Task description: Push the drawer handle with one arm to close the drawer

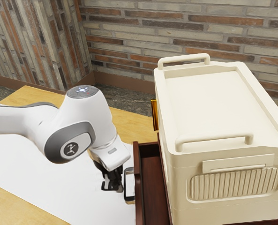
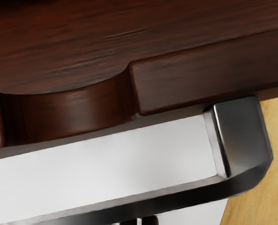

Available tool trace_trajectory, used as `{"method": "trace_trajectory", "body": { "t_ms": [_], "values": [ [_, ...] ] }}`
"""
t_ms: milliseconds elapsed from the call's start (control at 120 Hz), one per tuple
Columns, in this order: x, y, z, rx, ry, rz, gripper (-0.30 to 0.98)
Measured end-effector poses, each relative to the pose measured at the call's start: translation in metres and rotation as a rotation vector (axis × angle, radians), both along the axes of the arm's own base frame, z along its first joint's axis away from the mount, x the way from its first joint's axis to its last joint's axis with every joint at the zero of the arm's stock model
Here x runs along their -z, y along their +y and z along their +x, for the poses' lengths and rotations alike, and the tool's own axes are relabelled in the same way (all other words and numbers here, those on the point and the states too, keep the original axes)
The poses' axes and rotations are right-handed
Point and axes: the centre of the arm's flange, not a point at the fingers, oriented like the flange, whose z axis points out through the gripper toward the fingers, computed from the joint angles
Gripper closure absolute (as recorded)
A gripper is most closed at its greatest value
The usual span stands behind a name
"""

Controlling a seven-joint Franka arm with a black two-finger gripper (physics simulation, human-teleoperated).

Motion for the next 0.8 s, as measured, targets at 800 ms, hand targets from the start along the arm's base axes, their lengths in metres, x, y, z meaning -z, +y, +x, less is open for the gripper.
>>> {"method": "trace_trajectory", "body": {
  "t_ms": [800],
  "values": [
    [-0.006,-0.049,0.025,0.070,-0.093,-0.082,0.78]
  ]
}}
